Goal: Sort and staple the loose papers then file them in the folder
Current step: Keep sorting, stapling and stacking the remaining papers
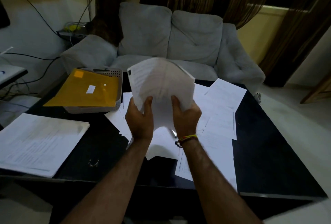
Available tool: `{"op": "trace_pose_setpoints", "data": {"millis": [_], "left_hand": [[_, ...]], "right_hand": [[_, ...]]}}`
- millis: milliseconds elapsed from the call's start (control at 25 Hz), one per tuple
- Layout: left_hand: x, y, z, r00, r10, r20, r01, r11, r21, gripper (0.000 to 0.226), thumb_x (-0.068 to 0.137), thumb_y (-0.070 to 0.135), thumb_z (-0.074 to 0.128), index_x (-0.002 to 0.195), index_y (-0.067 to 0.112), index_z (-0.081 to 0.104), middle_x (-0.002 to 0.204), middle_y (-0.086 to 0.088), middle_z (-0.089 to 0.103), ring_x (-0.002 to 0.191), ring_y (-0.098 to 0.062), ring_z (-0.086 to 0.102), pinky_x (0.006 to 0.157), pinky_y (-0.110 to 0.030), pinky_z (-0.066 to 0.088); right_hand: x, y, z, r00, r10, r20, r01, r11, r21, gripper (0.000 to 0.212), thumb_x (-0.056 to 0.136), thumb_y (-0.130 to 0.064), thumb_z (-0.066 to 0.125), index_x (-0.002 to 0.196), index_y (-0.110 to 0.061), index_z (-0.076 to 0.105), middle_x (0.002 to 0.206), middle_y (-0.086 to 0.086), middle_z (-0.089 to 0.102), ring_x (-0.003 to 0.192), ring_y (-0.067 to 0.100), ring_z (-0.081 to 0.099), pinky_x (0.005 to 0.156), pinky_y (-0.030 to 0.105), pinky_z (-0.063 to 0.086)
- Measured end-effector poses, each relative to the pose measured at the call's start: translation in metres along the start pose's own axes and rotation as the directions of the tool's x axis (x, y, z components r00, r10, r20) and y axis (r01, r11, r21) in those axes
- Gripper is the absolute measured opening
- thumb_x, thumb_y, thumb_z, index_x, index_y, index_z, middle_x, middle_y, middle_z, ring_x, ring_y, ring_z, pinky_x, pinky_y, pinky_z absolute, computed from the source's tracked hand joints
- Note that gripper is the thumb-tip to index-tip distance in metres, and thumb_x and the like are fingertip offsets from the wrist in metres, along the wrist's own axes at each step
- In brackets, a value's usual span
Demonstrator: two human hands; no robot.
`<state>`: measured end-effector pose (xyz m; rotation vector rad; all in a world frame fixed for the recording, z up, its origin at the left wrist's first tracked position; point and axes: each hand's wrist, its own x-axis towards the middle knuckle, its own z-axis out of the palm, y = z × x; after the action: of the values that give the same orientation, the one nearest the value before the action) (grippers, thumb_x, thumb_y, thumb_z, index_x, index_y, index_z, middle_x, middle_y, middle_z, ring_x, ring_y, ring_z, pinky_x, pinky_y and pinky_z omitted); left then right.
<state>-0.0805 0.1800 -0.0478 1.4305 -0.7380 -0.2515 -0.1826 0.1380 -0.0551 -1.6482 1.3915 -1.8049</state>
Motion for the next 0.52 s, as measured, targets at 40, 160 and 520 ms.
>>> {"op": "trace_pose_setpoints", "data": {"millis": [40, 160, 520], "left_hand": [[-0.004, -0.01, -0.001, 0.999, -0.039, -0.006, 0.039, 0.998, 0.046, 0.039, 0.088, 0.03, 0.068, 0.119, 0.007, 0.06, 0.112, -0.002, 0.066, 0.102, -0.018, 0.062, 0.073, -0.007, 0.04], [-0.019, -0.037, -0.006, 0.997, -0.074, -0.031, 0.077, 0.993, 0.093, 0.037, 0.089, 0.032, 0.066, 0.115, 0.006, 0.059, 0.113, -0.012, 0.067, 0.103, -0.024, 0.062, 0.076, -0.024, 0.044], [-0.007, -0.066, 0.01, 0.984, -0.165, 0.064, 0.162, 0.985, 0.049, 0.04, 0.089, 0.026, 0.066, 0.124, 0.009, 0.057, 0.119, -0.008, 0.065, 0.107, -0.022, 0.06, 0.085, -0.025, 0.046]], "right_hand": [[-0.006, 0.004, 0.001, 0.997, 0.065, 0.036, -0.065, 0.998, -0.005, 0.025, 0.082, -0.027, 0.076, 0.08, -0.003, 0.07, 0.069, 0.006, 0.066, 0.06, 0.015, 0.057, 0.056, 0.026, 0.049], [-0.03, 0.026, 0.002, 0.993, 0.055, 0.101, -0.05, 0.997, -0.056, 0.021, 0.084, -0.023, 0.074, 0.079, -0.003, 0.07, 0.066, 0.005, 0.064, 0.058, 0.016, 0.056, 0.053, 0.025, 0.046], [-0.005, 0.057, -0.016, 0.984, 0.144, 0.106, -0.144, 0.99, -0.013, 0.029, 0.087, -0.041, 0.068, 0.089, -0.013, 0.07, 0.079, -0.006, 0.068, 0.071, 0.007, 0.061, 0.064, 0.021, 0.05]]}}
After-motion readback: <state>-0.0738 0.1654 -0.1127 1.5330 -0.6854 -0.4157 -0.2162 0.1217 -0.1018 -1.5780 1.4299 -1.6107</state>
